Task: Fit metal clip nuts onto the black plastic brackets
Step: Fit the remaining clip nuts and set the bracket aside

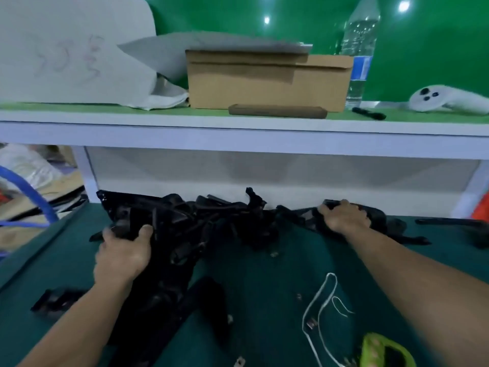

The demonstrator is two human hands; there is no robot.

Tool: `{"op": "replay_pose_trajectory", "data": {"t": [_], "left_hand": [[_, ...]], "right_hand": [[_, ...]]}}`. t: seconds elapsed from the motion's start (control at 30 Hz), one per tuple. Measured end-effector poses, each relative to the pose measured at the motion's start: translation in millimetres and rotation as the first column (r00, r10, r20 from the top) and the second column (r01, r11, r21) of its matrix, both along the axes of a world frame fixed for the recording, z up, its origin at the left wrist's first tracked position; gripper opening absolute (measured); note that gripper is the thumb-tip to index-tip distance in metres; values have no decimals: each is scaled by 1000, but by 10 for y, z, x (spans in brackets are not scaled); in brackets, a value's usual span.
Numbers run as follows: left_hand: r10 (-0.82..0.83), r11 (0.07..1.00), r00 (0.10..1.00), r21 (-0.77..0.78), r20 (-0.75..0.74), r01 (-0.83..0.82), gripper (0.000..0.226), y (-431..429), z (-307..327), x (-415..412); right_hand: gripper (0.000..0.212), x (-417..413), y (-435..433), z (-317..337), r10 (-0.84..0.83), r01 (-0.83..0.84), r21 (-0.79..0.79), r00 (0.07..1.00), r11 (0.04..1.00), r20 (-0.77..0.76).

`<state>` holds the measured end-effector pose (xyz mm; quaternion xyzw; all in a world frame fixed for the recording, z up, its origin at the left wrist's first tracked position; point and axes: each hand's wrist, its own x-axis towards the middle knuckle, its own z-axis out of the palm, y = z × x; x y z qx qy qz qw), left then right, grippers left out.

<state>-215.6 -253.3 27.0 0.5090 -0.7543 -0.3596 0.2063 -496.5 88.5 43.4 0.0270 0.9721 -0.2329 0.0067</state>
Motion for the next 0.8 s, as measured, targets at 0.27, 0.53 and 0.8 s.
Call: {"op": "replay_pose_trajectory", "data": {"t": [0.27, 0.53, 0.8], "left_hand": [[-240, 970, 965, 67, 110, 234, 84, 170, -7, -352], [-473, 847, 868, 193, -151, 496, 86, 1237, -32, -603], [-331, 915, 943, -254, -28, 314, 58, 862, 216, 166]], "right_hand": [[75, -130, -65, -117, 234, -239, 110, 971, 965, 55], [61, 486, -100, -152, 274, -274, -89, 962, 958, -9], [34, 1447, 126, 98, 302, -291, 133, 951, 947, -71]]}}
